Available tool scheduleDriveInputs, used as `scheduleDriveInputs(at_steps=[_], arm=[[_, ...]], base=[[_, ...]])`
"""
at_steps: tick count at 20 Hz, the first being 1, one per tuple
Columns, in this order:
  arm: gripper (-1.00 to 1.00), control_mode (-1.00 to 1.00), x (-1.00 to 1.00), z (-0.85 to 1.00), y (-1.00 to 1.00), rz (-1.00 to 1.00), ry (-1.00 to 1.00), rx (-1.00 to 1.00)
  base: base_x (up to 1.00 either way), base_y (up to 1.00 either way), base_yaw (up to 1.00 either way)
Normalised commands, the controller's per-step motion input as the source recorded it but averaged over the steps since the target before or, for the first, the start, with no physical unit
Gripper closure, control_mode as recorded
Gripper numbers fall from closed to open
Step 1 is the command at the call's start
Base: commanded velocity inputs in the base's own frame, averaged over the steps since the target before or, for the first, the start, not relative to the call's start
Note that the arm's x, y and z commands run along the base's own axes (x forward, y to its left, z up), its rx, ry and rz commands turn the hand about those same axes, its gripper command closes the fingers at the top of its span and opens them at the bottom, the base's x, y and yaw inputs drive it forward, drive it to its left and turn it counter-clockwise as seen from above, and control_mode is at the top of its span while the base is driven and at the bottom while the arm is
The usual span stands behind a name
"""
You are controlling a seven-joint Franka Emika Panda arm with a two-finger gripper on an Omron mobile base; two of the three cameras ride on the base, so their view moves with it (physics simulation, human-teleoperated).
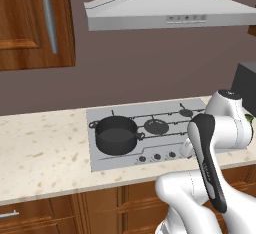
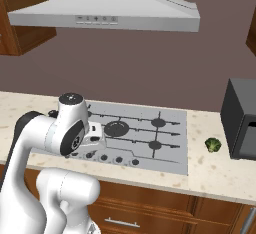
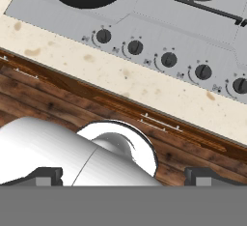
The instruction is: Turn on the burner for the pot on the stove. Wait thirty seconds for the pot to heat up. Then add the broccoli to the pot.
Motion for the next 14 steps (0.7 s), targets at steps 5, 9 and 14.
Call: scheduleDriveInputs(at_steps=[5,9,14], arm=[[-1.0,-1.0,0.0,0.0,0.0,0.0,0.0,0.0],[-1.0,-1.0,0.0,0.0,0.0,0.0,0.0,0.0],[-1.0,-1.0,0.0,0.0,0.0,0.0,0.0,0.0]], base=[[0.0,0.0,0.0],[0.0,0.0,0.0],[0.0,0.0,0.0]])
